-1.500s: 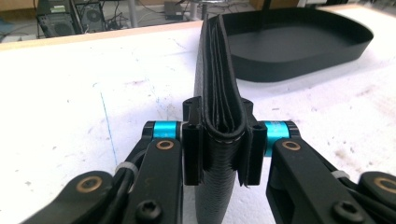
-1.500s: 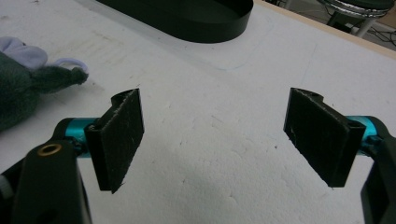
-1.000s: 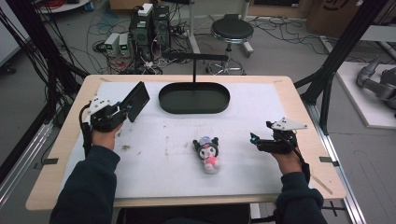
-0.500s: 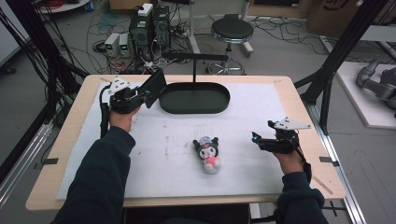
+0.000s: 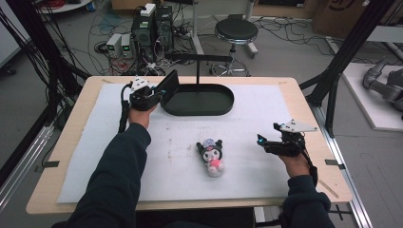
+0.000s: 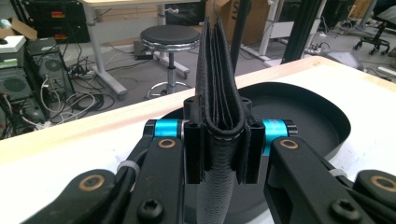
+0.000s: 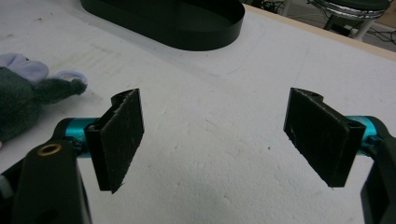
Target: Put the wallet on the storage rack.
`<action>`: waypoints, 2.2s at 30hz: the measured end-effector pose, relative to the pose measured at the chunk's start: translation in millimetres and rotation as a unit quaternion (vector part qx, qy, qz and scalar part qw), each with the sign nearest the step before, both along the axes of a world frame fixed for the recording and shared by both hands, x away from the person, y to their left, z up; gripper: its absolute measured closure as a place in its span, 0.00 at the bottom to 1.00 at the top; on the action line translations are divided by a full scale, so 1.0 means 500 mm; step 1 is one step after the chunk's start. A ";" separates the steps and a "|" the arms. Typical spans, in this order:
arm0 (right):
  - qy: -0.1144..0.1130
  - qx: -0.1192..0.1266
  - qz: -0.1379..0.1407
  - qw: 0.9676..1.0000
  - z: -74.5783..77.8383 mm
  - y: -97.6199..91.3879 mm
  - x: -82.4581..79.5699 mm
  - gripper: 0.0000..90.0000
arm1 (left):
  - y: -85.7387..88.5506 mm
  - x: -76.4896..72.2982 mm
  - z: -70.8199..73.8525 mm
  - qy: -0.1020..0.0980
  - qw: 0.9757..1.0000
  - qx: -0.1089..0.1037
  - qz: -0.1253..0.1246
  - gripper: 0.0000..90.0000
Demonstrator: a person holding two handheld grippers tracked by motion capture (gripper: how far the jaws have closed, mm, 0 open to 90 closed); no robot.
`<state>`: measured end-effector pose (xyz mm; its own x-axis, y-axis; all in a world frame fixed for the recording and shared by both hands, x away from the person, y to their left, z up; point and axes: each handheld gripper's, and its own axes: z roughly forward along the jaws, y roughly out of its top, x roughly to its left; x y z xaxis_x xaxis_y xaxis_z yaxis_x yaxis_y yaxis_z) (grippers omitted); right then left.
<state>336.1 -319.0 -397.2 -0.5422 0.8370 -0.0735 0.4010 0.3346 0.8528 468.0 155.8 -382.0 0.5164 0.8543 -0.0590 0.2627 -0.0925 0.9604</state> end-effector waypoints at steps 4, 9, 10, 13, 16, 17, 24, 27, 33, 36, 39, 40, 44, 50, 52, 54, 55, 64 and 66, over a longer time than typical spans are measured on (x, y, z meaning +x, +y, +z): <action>0.004 0.001 -0.001 1.000 -0.001 0.000 0.000 0.23 | -0.014 0.026 -0.011 0.007 1.000 0.006 0.000 0.85; 0.005 0.002 -0.003 1.000 -0.003 -0.004 0.000 0.23 | -0.025 0.054 -0.023 0.013 1.000 0.017 0.006 0.85; 0.005 0.002 -0.002 1.000 -0.004 -0.004 0.000 0.23 | -0.027 0.059 -0.026 0.013 1.000 0.020 0.009 0.85; 0.007 0.002 -0.003 1.000 -0.004 -0.006 0.000 0.23 | -0.032 0.073 -0.034 0.017 0.999 0.028 0.017 0.85; 0.009 0.003 -0.004 1.000 -0.005 -0.007 -0.001 0.23 | -0.038 0.083 -0.040 0.019 0.999 0.041 0.023 0.85; 0.008 0.004 -0.004 1.000 -0.006 -0.007 -0.001 0.23 | -0.041 0.086 -0.042 0.019 0.998 0.051 0.026 0.85; 0.011 0.005 -0.003 1.000 -0.007 -0.009 -0.002 0.23 | -0.063 0.101 -0.055 0.028 0.996 0.086 0.027 0.85; 0.012 0.006 -0.002 1.000 -0.008 -0.008 -0.002 0.23 | -0.072 0.097 -0.063 0.039 0.996 0.084 0.017 0.84; 0.008 0.004 0.001 1.000 -0.004 -0.006 -0.006 0.23 | -0.078 0.084 -0.054 0.056 0.997 0.050 0.001 0.69; 0.006 0.005 0.005 1.000 -0.003 -0.005 -0.008 0.23 | -0.081 0.073 -0.048 0.062 0.997 0.034 -0.007 0.67; 0.007 0.005 0.007 1.000 -0.002 -0.003 -0.010 0.23 | -0.086 0.064 -0.044 0.062 0.997 0.033 -0.017 0.67; 0.006 0.004 0.007 1.000 -0.002 -0.002 -0.010 0.23 | -0.088 0.062 -0.043 0.063 0.997 0.030 -0.020 0.69; 0.005 0.003 0.009 1.000 -0.001 -0.001 -0.012 0.23 | -0.098 0.055 -0.044 0.065 0.997 0.027 -0.036 0.71; 0.008 0.003 0.010 1.000 -0.002 0.000 -0.012 0.23 | -0.116 0.053 -0.054 0.062 0.997 0.037 -0.042 0.75; 0.007 0.002 0.011 1.000 -0.002 0.001 -0.011 0.23 | -0.118 0.053 -0.056 0.061 0.996 0.041 -0.044 0.75; 0.007 0.002 0.011 1.000 -0.003 0.001 -0.011 0.23 | -0.120 0.054 -0.059 0.063 0.996 0.045 -0.037 0.74; 0.007 0.003 0.011 1.000 -0.003 0.002 -0.011 0.23 | -0.119 0.056 -0.062 0.069 0.996 0.046 -0.031 0.72; 0.009 0.003 0.011 1.000 -0.003 0.002 -0.011 0.23 | -0.121 0.062 -0.077 0.101 0.994 0.019 -0.044 0.56; 0.009 0.002 0.012 1.000 -0.003 0.003 -0.011 0.23 | -0.117 0.059 -0.071 0.107 0.993 0.015 -0.039 0.48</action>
